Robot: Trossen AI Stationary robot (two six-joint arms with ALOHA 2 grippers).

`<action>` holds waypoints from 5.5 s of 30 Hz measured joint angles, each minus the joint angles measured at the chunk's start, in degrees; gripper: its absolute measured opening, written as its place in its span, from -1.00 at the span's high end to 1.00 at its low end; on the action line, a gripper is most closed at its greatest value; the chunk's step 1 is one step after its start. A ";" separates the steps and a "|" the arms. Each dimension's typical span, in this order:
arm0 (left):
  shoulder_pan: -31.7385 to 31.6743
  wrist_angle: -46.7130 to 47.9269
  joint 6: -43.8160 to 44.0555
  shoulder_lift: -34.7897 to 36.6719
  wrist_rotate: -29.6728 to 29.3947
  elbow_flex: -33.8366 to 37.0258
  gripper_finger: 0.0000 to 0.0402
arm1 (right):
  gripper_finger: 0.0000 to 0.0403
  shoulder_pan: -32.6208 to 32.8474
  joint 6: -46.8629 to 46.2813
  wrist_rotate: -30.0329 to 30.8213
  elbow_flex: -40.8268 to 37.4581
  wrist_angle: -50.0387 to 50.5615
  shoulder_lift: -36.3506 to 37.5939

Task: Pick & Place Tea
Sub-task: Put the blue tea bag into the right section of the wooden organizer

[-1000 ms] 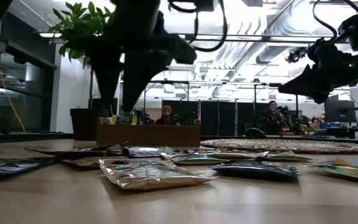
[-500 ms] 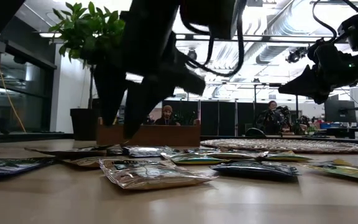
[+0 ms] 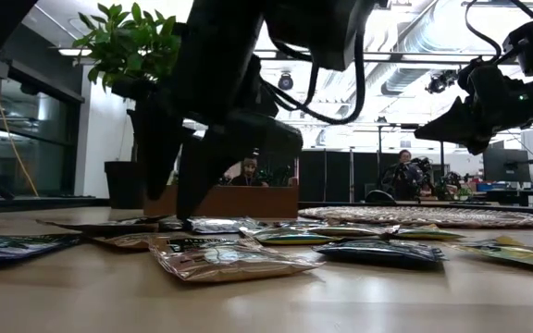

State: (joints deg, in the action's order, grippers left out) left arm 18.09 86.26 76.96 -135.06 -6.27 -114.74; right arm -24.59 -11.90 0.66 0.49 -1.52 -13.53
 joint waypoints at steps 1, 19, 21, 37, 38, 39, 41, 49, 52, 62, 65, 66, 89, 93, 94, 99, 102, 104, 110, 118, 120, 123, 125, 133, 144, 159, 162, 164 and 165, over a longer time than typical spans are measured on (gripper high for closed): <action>-0.02 0.41 0.06 -0.05 -0.25 0.01 0.04 | 0.98 0.00 -0.01 -0.02 0.01 0.00 0.02; -0.04 1.86 -0.15 -1.58 -1.94 -0.04 0.04 | 0.98 0.01 0.00 -0.02 -0.01 0.00 0.02; -0.04 1.94 -0.39 -2.27 -1.66 0.06 0.04 | 0.98 0.01 -0.01 -0.02 0.00 0.00 0.00; -0.07 3.41 -1.68 -2.89 -3.53 0.07 0.04 | 0.98 0.02 0.00 0.03 0.01 0.00 -0.36; -0.07 3.43 -1.70 -2.89 -3.60 0.07 0.04 | 0.98 0.02 -0.02 0.03 -0.01 0.00 -0.34; -0.07 3.45 -1.70 -2.90 -3.62 0.07 0.04 | 0.98 0.00 0.00 0.03 0.00 0.00 -0.33; -0.07 3.42 -1.70 -2.89 -3.63 0.07 0.04 | 0.96 0.02 -0.01 0.03 -0.01 0.00 -0.33; -0.07 3.41 -1.70 -2.89 -3.89 0.07 0.30 | 0.98 -0.01 -0.02 0.01 -0.02 0.00 -0.33; -0.07 3.39 -1.70 -2.91 -3.95 0.07 0.51 | 0.98 0.01 -0.02 0.01 -0.01 0.00 -0.33; -0.07 3.28 -1.72 -2.89 -3.86 0.07 0.97 | 0.96 0.01 0.00 0.01 0.00 0.00 -0.33; -0.07 3.29 -1.98 -2.89 -3.73 0.07 0.99 | 0.98 0.00 -0.01 0.01 -0.02 0.00 -0.33; -0.07 3.34 -2.04 -2.90 -3.73 0.07 0.99 | 0.98 0.00 0.00 -0.01 -0.02 0.00 -0.33; -1.27 3.77 3.77 3.48 -8.71 0.00 1.00 | 0.97 -0.01 0.00 0.00 -0.02 0.00 -0.33; -1.25 3.28 4.53 3.87 -9.24 0.11 1.00 | 0.96 0.01 0.00 0.01 0.00 0.00 -0.33; -1.27 2.92 4.55 4.12 -9.21 0.03 1.00 | 0.96 0.02 0.00 -0.02 0.00 0.00 -0.33; -1.22 2.62 5.73 4.40 -9.56 0.07 1.00 | 0.98 0.02 0.00 -0.02 0.00 0.00 -0.33; -1.55 2.65 6.46 4.61 -9.82 0.04 1.00 | 0.98 0.00 -0.01 -0.02 -0.02 -0.01 -0.33; -1.66 2.61 7.17 4.61 -9.77 0.04 1.00 | 0.97 0.00 -0.02 -0.02 -0.01 0.00 -0.33; -2.49 1.99 7.09 4.59 -9.52 0.04 1.00 | 0.96 0.02 0.00 -0.02 -0.01 0.00 -0.33; -2.75 2.06 6.91 4.55 -7.97 0.04 1.00 | 0.98 0.00 -0.01 0.00 0.00 0.00 -0.31; -2.75 2.06 7.04 4.55 -7.53 0.04 1.00 | 0.97 0.00 -0.02 0.01 0.00 0.00 -0.31; -2.75 2.15 7.33 4.52 -7.41 0.04 1.00 | 0.96 0.02 0.00 -0.02 -0.02 0.00 -0.31; -2.75 2.22 7.33 4.52 -7.37 0.04 1.00 | 0.96 0.02 0.00 -0.02 0.00 0.00 -0.32; -2.78 3.77 7.36 4.52 -6.72 0.04 1.00 | 0.98 0.01 0.00 0.01 0.01 0.00 -0.33; -4.34 3.76 7.33 5.67 -8.17 0.04 1.00 | 0.97 -0.01 -9.77 -1.06 -0.01 0.00 -0.31; -10.89 0.27 7.67 9.24 -10.72 0.00 1.00 | 0.99 2.69 -18.54 -10.66 0.17 -3.20 -0.43; -12.73 -3.85 7.36 9.56 -10.59 0.01 1.00 | 0.99 6.87 -17.27 -5.91 0.36 -4.02 -1.02; -14.01 -6.99 6.89 9.79 -10.30 0.11 1.00 | 0.99 10.24 -16.17 -2.23 0.38 -4.13 -1.84; -14.67 -9.10 6.84 10.08 -10.03 0.04 1.00 | 0.99 11.94 -15.87 -0.17 0.39 -4.49 -2.57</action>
State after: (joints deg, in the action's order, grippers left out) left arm 3.42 77.16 83.81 -124.99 -16.30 -114.70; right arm -12.65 -27.77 0.49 0.88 -6.01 -16.11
